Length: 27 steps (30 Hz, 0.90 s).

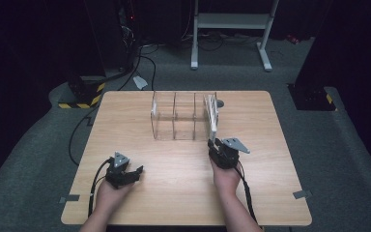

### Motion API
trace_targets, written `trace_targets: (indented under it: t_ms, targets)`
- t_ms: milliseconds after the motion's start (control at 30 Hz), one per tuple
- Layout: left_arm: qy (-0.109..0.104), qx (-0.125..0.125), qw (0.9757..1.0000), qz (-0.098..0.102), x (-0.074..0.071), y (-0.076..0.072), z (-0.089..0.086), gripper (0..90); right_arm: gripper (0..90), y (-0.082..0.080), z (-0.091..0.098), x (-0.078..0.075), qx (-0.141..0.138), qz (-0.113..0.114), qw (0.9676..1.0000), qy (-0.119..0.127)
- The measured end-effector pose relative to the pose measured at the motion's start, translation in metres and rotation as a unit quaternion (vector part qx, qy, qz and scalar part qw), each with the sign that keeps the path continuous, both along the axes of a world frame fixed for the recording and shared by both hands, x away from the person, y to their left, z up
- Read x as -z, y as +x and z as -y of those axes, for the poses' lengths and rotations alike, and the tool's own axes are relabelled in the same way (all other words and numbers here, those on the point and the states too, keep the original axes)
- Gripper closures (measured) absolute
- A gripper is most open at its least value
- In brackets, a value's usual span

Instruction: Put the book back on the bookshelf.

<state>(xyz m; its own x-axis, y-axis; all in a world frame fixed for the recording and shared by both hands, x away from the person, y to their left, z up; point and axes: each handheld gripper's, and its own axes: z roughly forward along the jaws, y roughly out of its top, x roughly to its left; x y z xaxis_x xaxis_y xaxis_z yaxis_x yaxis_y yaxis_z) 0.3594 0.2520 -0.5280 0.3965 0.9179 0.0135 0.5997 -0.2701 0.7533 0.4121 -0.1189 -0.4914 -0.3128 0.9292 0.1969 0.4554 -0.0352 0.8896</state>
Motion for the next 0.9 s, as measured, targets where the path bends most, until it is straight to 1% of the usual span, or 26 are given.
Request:
trace_targets:
  t_ms: [100, 333, 500, 700, 800, 900]
  targets:
    - [0.000, 0.000, 1.0000, 0.000, 0.000, 0.000, 0.000, 32.8, 65.6, -0.003, 0.002, -0.006, -0.002, 0.011, 0.9999, -0.007]
    - [-0.002, -0.001, 1.0000, -0.001, 0.000, 0.000, 0.000, 32.8, 65.8, -0.005, 0.007, -0.017, -0.004, 0.030, 0.9995, -0.009]
    - [-0.002, -0.001, 1.0000, -0.001, 0.000, 0.000, 0.000, 32.8, 69.8, -0.005, 0.007, -0.024, -0.007, 0.043, 0.9989, -0.014]
    - [-0.002, -0.001, 1.0000, -0.001, 0.000, 0.000, 0.000, 32.8, 71.1, -0.003, 0.005, -0.027, -0.006, 0.044, 0.9989, -0.018]
    - [-0.002, -0.001, 1.0000, -0.001, 0.000, 0.000, 0.000, 32.8, 71.3, -0.001, 0.005, -0.027, -0.001, 0.041, 0.9991, -0.014]
    - [-0.002, -0.001, 1.0000, -0.001, 0.000, 0.000, 0.000, 32.8, 71.6, -0.001, 0.005, -0.027, -0.001, 0.041, 0.9991, -0.012]
